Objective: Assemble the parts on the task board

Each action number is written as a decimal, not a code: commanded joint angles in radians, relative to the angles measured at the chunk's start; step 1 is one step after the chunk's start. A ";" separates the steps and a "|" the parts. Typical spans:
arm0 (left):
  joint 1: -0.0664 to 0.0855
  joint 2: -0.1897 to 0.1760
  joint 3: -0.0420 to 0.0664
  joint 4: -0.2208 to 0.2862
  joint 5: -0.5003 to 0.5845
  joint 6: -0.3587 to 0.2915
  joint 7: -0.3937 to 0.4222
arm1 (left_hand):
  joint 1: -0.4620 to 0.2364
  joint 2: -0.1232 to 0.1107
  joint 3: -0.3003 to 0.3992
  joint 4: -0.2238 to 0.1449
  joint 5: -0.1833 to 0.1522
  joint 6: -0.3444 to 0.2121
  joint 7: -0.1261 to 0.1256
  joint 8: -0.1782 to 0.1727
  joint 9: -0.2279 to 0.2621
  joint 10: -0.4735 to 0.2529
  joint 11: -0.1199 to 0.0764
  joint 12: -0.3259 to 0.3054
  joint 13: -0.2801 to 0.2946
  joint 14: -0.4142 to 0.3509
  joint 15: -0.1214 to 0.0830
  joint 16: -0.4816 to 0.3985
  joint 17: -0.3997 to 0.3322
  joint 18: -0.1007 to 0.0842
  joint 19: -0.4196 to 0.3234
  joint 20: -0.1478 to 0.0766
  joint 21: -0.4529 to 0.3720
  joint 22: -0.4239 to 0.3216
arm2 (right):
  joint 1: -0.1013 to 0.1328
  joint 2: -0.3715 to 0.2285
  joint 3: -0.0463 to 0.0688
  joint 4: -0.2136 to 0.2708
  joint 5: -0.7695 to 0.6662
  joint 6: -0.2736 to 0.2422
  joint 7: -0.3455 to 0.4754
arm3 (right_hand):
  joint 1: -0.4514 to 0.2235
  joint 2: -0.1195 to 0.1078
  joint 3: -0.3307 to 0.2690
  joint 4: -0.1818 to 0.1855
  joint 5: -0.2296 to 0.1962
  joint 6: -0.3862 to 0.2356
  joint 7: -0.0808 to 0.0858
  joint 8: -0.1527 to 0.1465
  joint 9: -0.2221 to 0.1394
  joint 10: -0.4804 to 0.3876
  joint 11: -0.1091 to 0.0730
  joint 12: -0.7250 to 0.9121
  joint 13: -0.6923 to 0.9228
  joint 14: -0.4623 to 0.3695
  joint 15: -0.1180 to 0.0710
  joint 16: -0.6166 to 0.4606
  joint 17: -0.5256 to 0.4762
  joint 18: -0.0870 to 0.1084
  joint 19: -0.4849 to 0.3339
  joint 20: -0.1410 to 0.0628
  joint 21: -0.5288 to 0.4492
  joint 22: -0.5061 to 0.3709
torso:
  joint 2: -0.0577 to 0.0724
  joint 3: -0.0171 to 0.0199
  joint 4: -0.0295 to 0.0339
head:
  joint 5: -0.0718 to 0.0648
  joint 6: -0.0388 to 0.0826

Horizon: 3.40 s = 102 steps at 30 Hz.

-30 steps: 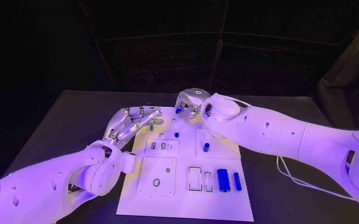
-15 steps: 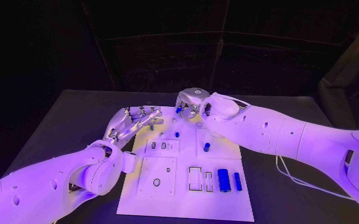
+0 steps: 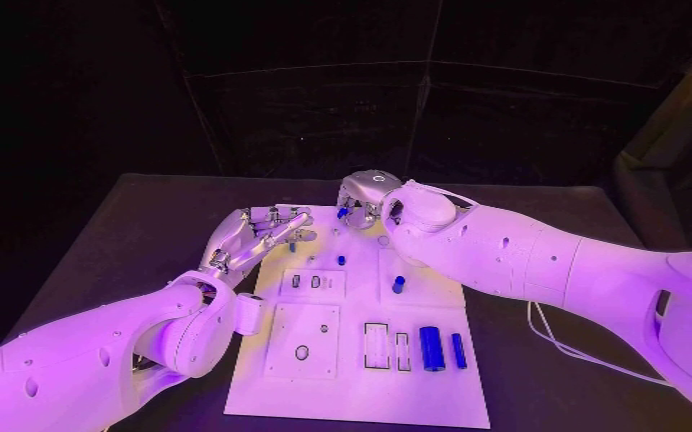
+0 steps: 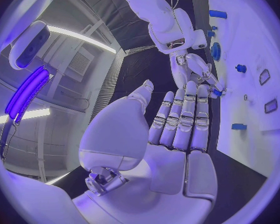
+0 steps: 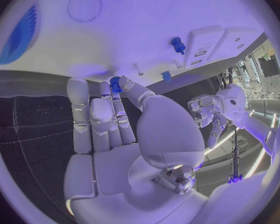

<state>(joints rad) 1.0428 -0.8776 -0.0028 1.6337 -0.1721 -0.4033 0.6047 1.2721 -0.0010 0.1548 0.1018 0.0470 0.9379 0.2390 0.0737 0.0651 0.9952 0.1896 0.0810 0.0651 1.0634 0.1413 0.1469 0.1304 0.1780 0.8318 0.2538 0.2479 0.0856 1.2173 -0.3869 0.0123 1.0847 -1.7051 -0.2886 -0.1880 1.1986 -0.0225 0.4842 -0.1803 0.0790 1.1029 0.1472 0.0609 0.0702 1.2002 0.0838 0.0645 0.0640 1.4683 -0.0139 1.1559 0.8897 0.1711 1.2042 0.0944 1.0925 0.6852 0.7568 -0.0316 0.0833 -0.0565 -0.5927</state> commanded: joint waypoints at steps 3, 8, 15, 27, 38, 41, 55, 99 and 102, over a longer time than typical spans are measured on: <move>0.002 0.001 0.001 0.000 0.001 0.015 0.002 | 0.001 0.010 0.001 -0.007 0.003 -0.006 0.006 -0.006 -0.001 -0.006 0.003 -0.004 -0.002 -0.003 0.006 -0.002 -0.002 0.006 -0.001 0.008 -0.006 -0.001 | 0.003 0.003 0.001 -0.002 -0.011 0.001 0.002 | -0.007 -0.025 -0.003 0.014 0.000 -0.014 0.003 0.002 -0.002 -0.014 0.000 -0.003 -0.001 0.005 0.009 0.003 -0.004 -0.011 -0.010 0.002 0.006 -0.005 | 0.001 -0.0005 -0.0009 | 0.000 -0.002; 0.002 0.001 0.001 -0.002 0.001 0.015 0.002 | 0.001 0.010 0.001 -0.007 0.003 -0.006 0.006 -0.006 -0.001 -0.006 0.003 -0.004 -0.002 -0.003 0.006 -0.002 -0.002 0.006 -0.001 0.008 -0.006 -0.001 | 0.003 0.003 0.001 -0.005 -0.011 -0.004 0.010 | -0.020 -0.074 -0.038 0.033 0.013 -0.115 0.016 -0.001 -0.010 -0.083 0.014 -0.004 -0.002 -0.011 0.022 -0.028 -0.054 -0.001 -0.046 0.012 -0.027 -0.063 | 0.001 -0.0002 -0.0007 | 0.000 -0.002; 0.002 0.000 0.001 -0.004 0.001 0.015 0.002 | 0.000 0.011 0.000 -0.007 0.003 -0.007 0.007 -0.007 -0.001 -0.007 0.004 -0.006 -0.002 -0.004 0.007 -0.004 -0.002 0.006 0.000 0.008 -0.007 -0.002 | 0.003 -0.033 0.001 0.034 0.000 -0.064 0.034 | 0.016 -0.097 -0.184 0.073 0.042 -0.224 0.023 0.006 -0.002 -0.184 0.022 0.016 0.002 -0.024 0.027 -0.070 -0.116 0.011 -0.084 0.021 -0.083 -0.146 | 0.000 0.0025 -0.0035 | 0.002 0.000; 0.002 -0.012 0.001 -0.002 0.007 0.014 0.004 | 0.000 0.012 0.000 -0.008 0.003 -0.007 0.005 -0.007 -0.001 -0.007 0.003 -0.007 -0.001 -0.006 0.008 -0.006 -0.002 0.005 -0.001 0.009 -0.009 -0.003 | 0.003 -0.301 0.035 0.257 0.244 -0.055 -0.004 | 0.007 -0.101 -0.270 0.137 0.121 -0.142 -0.002 0.015 0.000 0.135 -0.029 0.215 0.092 0.025 -0.011 0.075 0.089 -0.016 0.015 -0.012 0.028 0.018 | -0.008 0.0105 -0.0236 | 0.003 0.007; 0.002 -0.008 0.000 -0.009 0.008 0.015 0.003 | 0.000 0.012 0.000 -0.009 0.003 -0.007 0.004 -0.007 0.000 -0.007 0.003 -0.007 -0.001 -0.006 0.008 -0.007 -0.002 0.006 -0.001 0.009 -0.009 -0.003 | 0.004 -0.384 0.038 0.269 0.344 0.050 -0.085 | 0.078 -0.096 -0.439 0.274 0.138 -0.158 -0.010 0.029 -0.001 0.085 -0.039 0.784 0.719 0.050 -0.017 0.263 0.366 -0.043 0.082 -0.022 0.144 0.186 | -0.011 0.0161 -0.0302 | 0.004 0.009; 0.002 -0.008 0.000 -0.010 0.008 0.016 0.003 | 0.000 0.012 0.000 -0.009 0.003 -0.007 0.004 -0.007 0.000 -0.007 0.003 -0.007 -0.001 -0.006 0.008 -0.007 -0.002 0.006 -0.001 0.009 -0.010 -0.003 | 0.004 -0.380 0.038 0.262 0.334 0.071 -0.094 | 0.086 -0.098 -0.443 0.279 0.139 -0.163 -0.009 0.029 -0.001 0.085 -0.037 0.804 0.746 0.051 -0.017 0.270 0.378 -0.044 0.081 -0.020 0.147 0.190 | -0.009 0.0151 -0.0291 | 0.004 0.008; 0.002 -0.006 0.000 -0.013 0.017 0.018 -0.006 | 0.001 0.013 0.001 -0.010 0.003 -0.008 0.006 -0.008 -0.001 -0.008 0.004 -0.008 -0.001 -0.008 0.008 -0.010 -0.002 0.005 -0.002 0.009 -0.011 -0.005 | 0.003 -0.351 0.038 0.246 0.239 0.107 -0.091 | 0.126 -0.103 -0.458 0.303 0.135 -0.175 -0.004 0.036 0.000 0.100 -0.032 0.909 0.872 0.057 -0.012 0.295 0.424 -0.046 0.082 -0.015 0.160 0.207 | -0.010 0.0139 -0.0301 | 0.004 0.002; 0.001 0.003 0.000 -0.027 0.019 0.026 -0.009 | 0.008 0.023 0.009 -0.017 0.003 -0.010 0.007 -0.009 0.000 -0.010 0.005 -0.011 -0.001 -0.008 0.009 -0.016 -0.002 0.006 -0.002 0.010 -0.014 -0.007 | 0.000 -0.289 0.037 0.182 0.143 0.207 -0.074 | 0.193 -0.050 -0.414 0.262 0.109 -0.144 -0.011 0.063 0.002 0.122 -0.039 0.991 0.974 0.058 -0.016 0.304 0.442 -0.047 0.079 -0.018 0.170 0.217 | -0.009 0.0149 -0.0320 | 0.009 -0.015; 0.001 0.003 0.000 -0.029 0.019 0.026 -0.009 | 0.008 0.023 0.009 -0.017 0.003 -0.010 0.007 -0.009 0.000 -0.010 0.005 -0.011 -0.001 -0.008 0.009 -0.016 -0.002 0.006 -0.002 0.010 -0.014 -0.007 | -0.001 -0.285 0.036 0.183 0.110 0.214 -0.075 | 0.199 -0.049 -0.408 0.255 0.107 -0.142 -0.011 0.063 0.001 0.128 -0.040 1.003 0.986 0.058 -0.017 0.304 0.443 -0.047 0.080 -0.019 0.172 0.219 | -0.009 0.0153 -0.0322 | 0.008 -0.015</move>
<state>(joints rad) 1.0427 -0.8757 -0.0033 1.6046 -0.1541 -0.3909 0.5922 1.2803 0.0142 0.1632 0.0880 0.0470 0.9379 0.2390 0.0698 0.0654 0.9917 0.1931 0.0734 0.0649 1.0598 0.1449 0.1353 0.1297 0.1776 0.8284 0.2572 0.2370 0.0796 1.2171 -0.6740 0.0496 1.2671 -1.5376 -0.1025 -0.2650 1.3884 -0.0693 0.0718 0.0769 0.1921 0.9546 0.1344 0.1201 0.0707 1.3205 0.0428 1.0649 1.0477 1.4685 -0.0323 1.4540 1.3077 0.1320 1.2848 0.0749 1.2610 0.9032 0.7475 -0.0169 0.0522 -0.0473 -0.6072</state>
